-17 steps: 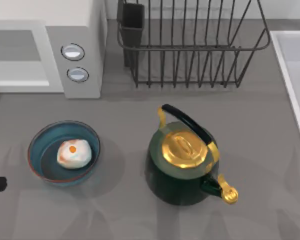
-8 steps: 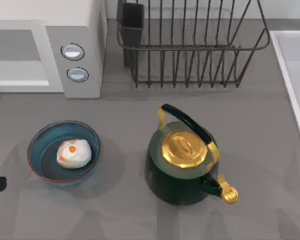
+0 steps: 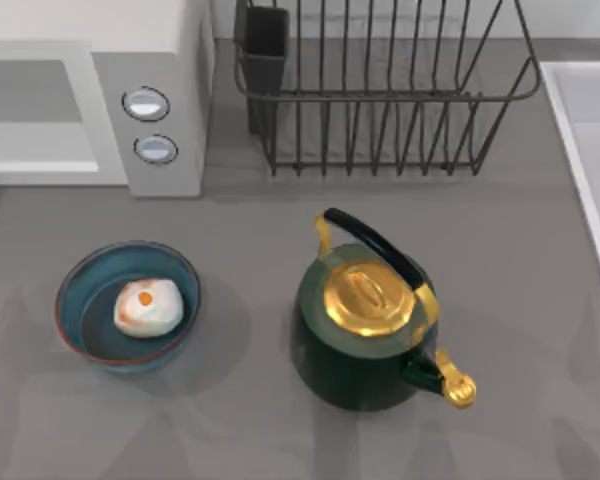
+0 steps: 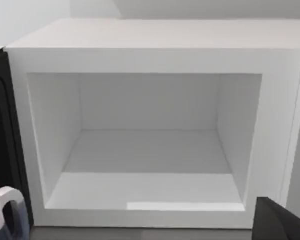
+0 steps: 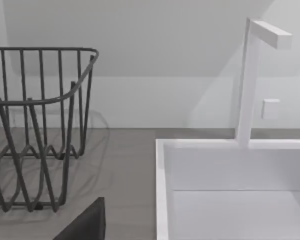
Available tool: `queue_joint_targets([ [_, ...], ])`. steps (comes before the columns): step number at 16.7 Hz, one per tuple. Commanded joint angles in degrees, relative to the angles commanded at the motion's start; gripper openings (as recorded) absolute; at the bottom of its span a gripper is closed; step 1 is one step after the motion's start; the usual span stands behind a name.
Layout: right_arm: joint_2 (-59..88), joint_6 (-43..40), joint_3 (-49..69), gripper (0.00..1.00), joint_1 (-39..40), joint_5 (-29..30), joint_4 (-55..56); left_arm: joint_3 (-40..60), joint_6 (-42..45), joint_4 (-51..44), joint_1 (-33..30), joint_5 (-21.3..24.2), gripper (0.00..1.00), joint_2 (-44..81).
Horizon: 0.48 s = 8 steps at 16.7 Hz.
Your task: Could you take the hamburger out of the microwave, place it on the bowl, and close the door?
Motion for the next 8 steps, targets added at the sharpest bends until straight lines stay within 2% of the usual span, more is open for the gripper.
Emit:
queue_joint_targets([
  [3, 0.0, 0.0, 0.0, 1.0, 0.0, 0.0, 0.0, -0.3, 0.0, 3.1, 3.9, 3.9, 0.0, 2.9],
  [8, 0.0, 0.0, 0.0, 1.0, 0.0, 0.0, 0.0, 0.0, 0.1, 3.2, 3.7, 3.7, 0.0, 3.0],
])
